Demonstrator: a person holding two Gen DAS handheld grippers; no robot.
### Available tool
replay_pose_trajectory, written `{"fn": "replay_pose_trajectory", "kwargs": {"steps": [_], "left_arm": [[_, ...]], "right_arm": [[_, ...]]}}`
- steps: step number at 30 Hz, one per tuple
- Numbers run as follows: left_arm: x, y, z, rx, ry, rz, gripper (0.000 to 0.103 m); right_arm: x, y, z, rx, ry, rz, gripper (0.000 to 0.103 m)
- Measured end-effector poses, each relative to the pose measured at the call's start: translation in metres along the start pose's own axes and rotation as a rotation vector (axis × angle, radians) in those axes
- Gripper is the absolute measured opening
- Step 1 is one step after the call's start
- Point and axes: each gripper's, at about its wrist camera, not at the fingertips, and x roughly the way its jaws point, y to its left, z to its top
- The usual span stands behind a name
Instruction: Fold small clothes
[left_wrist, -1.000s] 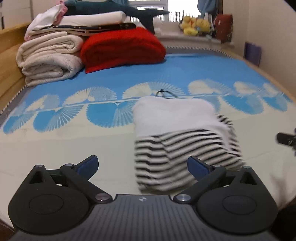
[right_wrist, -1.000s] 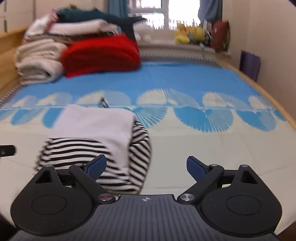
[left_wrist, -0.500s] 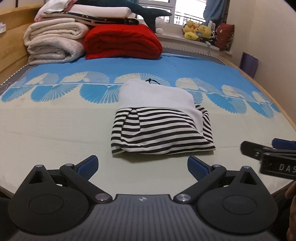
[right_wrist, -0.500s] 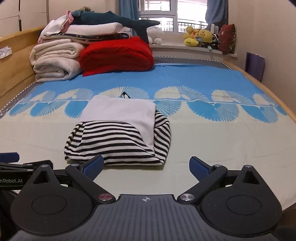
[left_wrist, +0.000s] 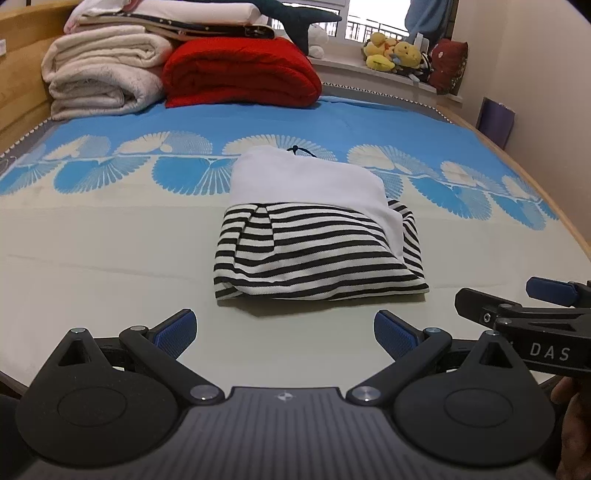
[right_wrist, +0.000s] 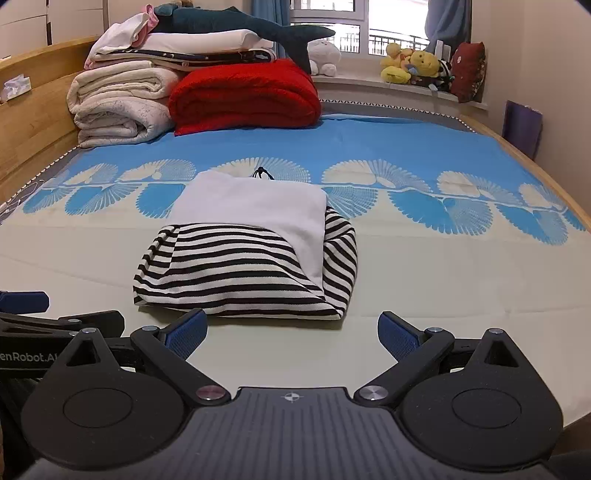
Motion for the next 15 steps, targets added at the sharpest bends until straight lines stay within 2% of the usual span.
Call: {"fn": "replay_pose_trajectory", "kwargs": {"steps": [15], "left_arm": [[0.0046,-0.0018,-0.0001,-0.013,0.003,-0.003,0.102]], "right_arm": [[0.0036,0.0016,0.0007,0.008,0.01,-0.004,0.098]]}}
